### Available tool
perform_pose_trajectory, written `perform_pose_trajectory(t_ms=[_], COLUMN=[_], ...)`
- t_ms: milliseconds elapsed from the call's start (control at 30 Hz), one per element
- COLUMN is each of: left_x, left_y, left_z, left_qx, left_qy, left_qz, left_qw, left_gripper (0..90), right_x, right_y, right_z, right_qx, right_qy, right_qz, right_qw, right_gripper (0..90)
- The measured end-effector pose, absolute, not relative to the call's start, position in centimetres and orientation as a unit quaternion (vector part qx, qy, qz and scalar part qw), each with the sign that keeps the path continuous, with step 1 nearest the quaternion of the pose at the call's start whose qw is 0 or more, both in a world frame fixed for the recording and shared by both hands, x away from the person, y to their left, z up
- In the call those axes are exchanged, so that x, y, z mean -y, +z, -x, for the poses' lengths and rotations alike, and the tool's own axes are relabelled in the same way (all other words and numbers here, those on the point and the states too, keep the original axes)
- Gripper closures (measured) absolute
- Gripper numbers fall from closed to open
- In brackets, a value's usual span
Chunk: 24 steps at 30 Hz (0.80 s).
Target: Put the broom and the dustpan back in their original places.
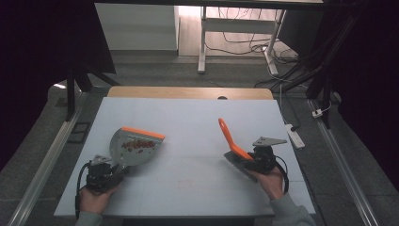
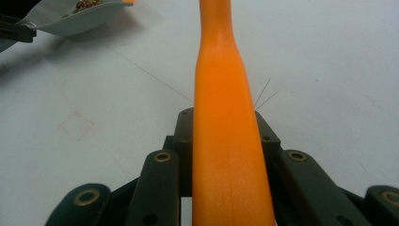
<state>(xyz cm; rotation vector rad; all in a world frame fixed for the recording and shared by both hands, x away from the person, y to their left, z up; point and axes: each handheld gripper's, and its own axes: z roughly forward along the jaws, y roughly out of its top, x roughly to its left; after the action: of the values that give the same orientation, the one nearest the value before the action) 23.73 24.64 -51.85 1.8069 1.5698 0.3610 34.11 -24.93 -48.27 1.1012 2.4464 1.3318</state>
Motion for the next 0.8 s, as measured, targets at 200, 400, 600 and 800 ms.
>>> perform_pose_trajectory(t_ms=[200, 400, 600, 800], left_x=[-25.1, -25.1, -25.2, -25.1], left_y=[-52.1, -52.2, -52.5, -52.9], left_z=[-23.6, -23.5, -23.7, -23.8], left_qx=[-0.621, -0.627, -0.631, -0.634], left_qy=[0.137, 0.137, 0.134, 0.130], left_qz=[-0.685, -0.682, -0.682, -0.684], left_qw=[0.355, 0.352, 0.345, 0.336], left_gripper=[61.6, 61.6, 61.6, 61.5], right_x=[25.2, 25.4, 25.5, 26.3], right_y=[-48.3, -48.8, -49.7, -50.1], right_z=[-33.8, -34.1, -34.9, -35.9], right_qx=[-0.813, -0.810, -0.816, -0.811], right_qy=[0.438, 0.429, 0.403, 0.394], right_qz=[-0.376, -0.394, -0.411, -0.428], right_qw=[0.073, 0.061, 0.050, 0.059], right_gripper=[70.8, 70.8, 70.8, 70.6])
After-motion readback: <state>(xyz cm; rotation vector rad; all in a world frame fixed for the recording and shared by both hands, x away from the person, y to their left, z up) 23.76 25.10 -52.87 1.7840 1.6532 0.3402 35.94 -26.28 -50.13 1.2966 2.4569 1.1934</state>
